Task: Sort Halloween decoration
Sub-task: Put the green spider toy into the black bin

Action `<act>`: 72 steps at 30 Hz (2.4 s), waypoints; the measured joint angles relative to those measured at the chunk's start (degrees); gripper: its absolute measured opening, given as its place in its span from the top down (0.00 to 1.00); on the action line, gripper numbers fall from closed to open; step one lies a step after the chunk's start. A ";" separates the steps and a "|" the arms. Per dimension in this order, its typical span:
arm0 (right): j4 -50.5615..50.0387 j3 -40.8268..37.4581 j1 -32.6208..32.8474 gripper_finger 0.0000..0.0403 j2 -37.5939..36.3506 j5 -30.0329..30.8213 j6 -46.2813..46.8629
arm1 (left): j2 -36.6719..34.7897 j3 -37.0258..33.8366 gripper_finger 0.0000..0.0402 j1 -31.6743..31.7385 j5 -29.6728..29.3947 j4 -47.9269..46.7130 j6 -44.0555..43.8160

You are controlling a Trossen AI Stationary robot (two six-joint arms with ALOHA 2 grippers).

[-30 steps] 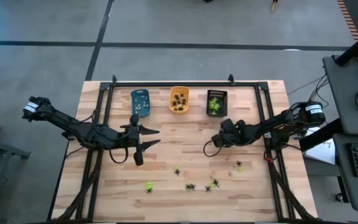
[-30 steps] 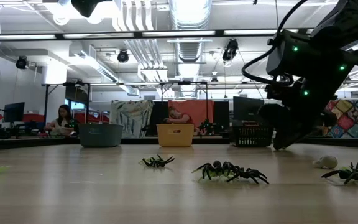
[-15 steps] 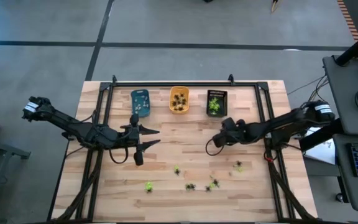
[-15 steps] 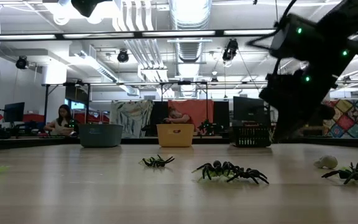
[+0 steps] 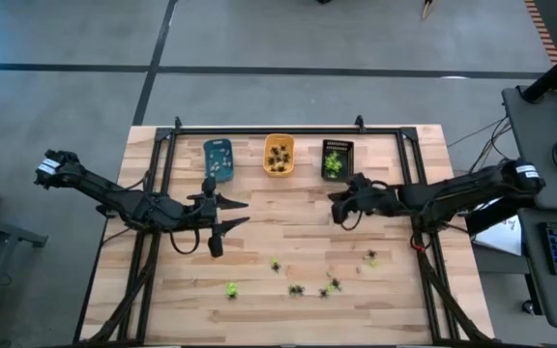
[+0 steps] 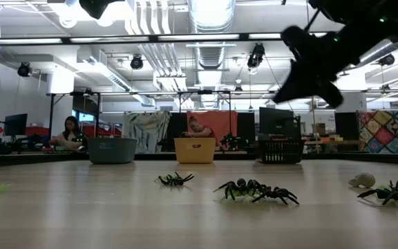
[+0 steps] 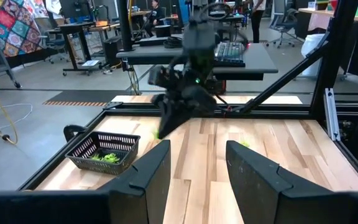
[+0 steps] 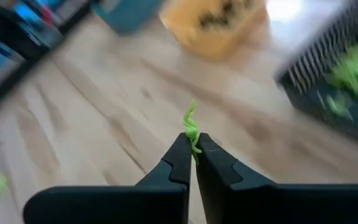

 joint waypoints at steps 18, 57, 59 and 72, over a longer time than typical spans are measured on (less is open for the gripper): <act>-3.95 4.54 -25.94 0.98 3.58 -0.89 -15.93 | 0.04 0.00 0.65 -0.02 0.02 -0.04 -0.48; -10.60 12.12 -24.54 0.68 8.45 -10.57 -18.26 | 0.09 0.00 0.65 -0.02 0.31 -7.27 -6.50; -12.99 13.58 -22.60 0.69 8.31 -10.61 -18.28 | 0.09 0.00 0.65 -0.02 0.33 -8.55 -8.23; -21.39 19.93 -7.27 0.70 8.29 -10.80 -17.77 | 3.29 0.00 0.65 -0.81 7.25 -19.89 -28.10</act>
